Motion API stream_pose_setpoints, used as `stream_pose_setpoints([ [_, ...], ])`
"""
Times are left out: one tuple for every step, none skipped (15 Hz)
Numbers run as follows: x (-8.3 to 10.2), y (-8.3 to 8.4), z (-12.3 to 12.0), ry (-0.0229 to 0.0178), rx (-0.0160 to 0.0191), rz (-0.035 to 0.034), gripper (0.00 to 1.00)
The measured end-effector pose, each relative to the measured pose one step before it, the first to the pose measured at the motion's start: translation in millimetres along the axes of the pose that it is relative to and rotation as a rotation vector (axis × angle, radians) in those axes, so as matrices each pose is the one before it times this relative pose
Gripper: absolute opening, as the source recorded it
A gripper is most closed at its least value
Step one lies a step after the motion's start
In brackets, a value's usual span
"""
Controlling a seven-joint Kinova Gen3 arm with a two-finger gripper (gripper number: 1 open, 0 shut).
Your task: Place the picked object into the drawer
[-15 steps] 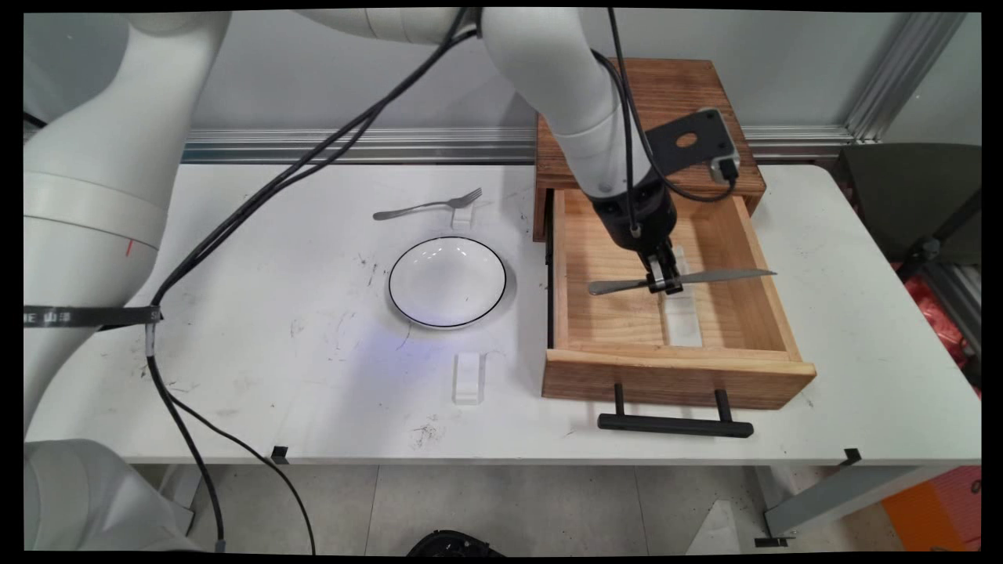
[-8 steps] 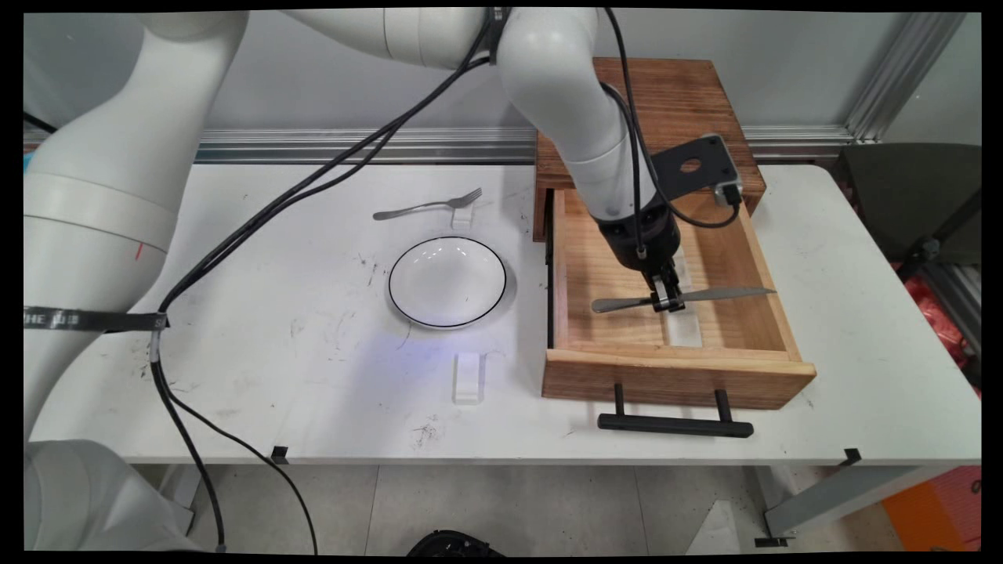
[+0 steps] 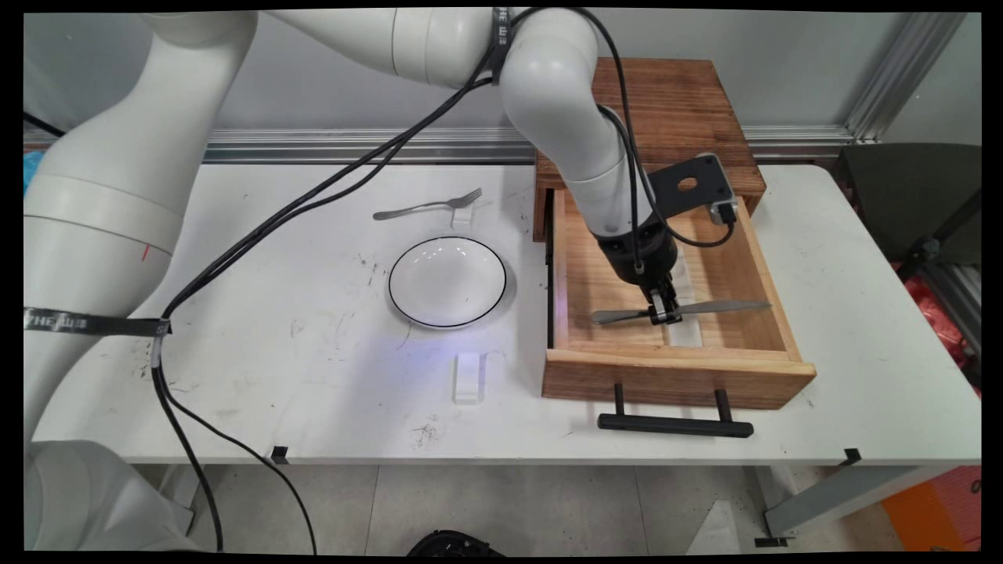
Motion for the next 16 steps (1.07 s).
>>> stream_pose_setpoints([
  [-1.48, 0.02, 2.11, -0.0007, -0.00096, -0.00042, 0.0],
  [-1.62, -0.25, 1.67, -0.0007, -0.00015, -0.00067, 0.0],
  [-1.4, -0.23, 1.21, -0.0009, -0.00007, -0.00013, 0.0],
  [-1.59, -0.43, 1.13, -0.00105, 0.00037, -0.00012, 0.0],
  [-1.68, -0.46, 1.19, -0.00112, 0.00026, -0.00027, 0.0],
  [-1.12, -0.35, 0.63, -0.00097, 0.00042, -0.00033, 0.0],
  [-1.49, -0.47, 0.85, -0.001, 0.00057, -0.00031, 0.0],
  [-0.91, -0.21, 0.47, -0.00082, 0.00021, -0.00032, 0.0],
  [-1.76, -0.38, 0.8, -0.00167, 0.00041, -0.00068, 0.0],
  [-1.33, -0.2, 0.7, -0.00101, -0.00007, -0.00051, 0.0],
  [-1.77, 0.02, 1.07, -0.00159, -0.00122, -0.00026, 0.0],
  [-1.27, -0.01, 0.72, -0.00147, -0.00063, -0.00016, 0.0],
  [-0.95, 0.04, 0.51, -0.0009, -0.00056, -0.00002, 0.0],
  [-1.69, -0.04, 0.93, -0.00151, -0.00057, -0.00009, 0.0],
  [-1.32, -0.05, 0.87, -0.00144, -0.00062, -0.00006, 0.0],
  [-1.32, -0.13, 1.1, -0.0008, -0.00045, 0.00042, 0.0],
])
